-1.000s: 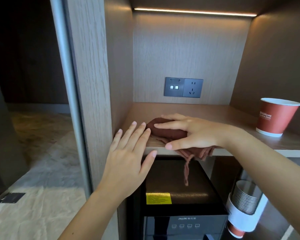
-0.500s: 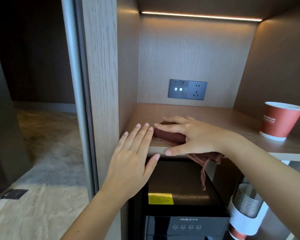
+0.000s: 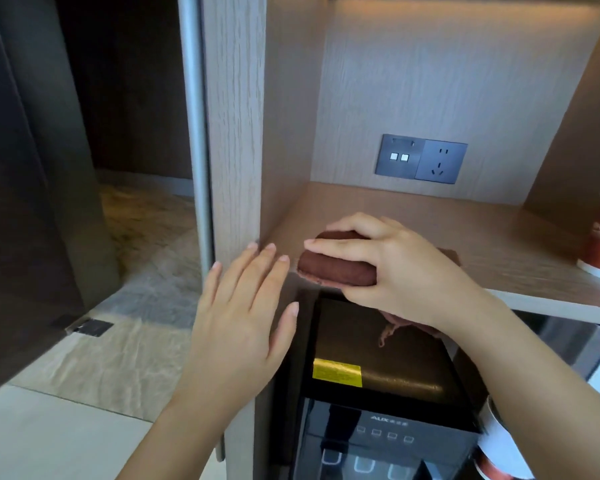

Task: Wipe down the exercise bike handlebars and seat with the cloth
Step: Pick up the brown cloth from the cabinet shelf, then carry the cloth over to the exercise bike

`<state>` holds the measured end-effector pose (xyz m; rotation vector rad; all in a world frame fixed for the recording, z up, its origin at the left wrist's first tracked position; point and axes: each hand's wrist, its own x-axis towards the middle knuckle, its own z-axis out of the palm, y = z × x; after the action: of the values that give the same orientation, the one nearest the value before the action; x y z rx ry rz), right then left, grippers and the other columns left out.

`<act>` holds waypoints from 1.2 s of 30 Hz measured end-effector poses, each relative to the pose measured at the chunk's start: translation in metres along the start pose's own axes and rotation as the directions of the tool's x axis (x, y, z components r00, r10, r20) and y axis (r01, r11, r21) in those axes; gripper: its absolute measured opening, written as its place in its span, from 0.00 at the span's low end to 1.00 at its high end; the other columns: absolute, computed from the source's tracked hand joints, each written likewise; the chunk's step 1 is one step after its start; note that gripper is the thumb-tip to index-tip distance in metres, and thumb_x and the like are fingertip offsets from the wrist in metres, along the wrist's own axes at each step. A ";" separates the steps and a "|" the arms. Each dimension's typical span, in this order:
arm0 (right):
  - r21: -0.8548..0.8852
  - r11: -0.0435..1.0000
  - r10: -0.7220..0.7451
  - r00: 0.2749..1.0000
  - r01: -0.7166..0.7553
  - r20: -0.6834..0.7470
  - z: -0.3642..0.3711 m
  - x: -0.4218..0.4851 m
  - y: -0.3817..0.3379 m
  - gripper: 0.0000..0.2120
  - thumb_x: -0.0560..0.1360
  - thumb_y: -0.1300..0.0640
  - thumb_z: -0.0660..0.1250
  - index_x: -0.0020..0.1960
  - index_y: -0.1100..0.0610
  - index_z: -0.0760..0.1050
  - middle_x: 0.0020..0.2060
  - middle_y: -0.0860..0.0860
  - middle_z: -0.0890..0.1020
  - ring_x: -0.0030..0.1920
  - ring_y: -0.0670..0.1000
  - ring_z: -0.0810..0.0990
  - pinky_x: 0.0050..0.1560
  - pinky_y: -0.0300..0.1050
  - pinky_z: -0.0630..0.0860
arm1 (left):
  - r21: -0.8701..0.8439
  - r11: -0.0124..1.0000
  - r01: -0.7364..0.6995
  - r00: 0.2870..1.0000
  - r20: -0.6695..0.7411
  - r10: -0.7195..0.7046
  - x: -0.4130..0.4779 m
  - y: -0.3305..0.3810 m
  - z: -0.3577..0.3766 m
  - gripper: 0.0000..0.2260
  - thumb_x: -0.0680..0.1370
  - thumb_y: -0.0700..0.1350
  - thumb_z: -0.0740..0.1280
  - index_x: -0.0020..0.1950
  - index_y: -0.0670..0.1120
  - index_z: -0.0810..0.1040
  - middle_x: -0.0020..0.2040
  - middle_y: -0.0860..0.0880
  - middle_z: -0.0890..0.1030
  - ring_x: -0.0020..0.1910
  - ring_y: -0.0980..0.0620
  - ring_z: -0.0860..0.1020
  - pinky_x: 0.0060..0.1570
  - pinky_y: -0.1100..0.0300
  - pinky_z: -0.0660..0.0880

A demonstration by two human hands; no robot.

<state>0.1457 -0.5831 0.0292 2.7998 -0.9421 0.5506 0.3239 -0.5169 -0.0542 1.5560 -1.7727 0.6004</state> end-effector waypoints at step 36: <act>0.983 0.022 -0.664 0.737 0.183 -0.123 0.117 -0.032 -0.449 0.21 0.70 0.61 0.70 0.60 0.44 0.75 0.53 0.37 0.80 0.55 0.37 0.77 0.53 0.25 0.69 | 0.499 0.300 0.813 0.530 -0.424 -0.734 -0.352 -0.033 -0.308 0.20 0.76 0.51 0.56 0.60 0.41 0.75 0.61 0.42 0.77 0.64 0.41 0.71 0.64 0.43 0.59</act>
<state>0.4293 -0.2362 -0.0967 4.1456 0.8771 0.6276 0.4312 -0.0650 -0.1208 2.5322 -0.4450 0.7991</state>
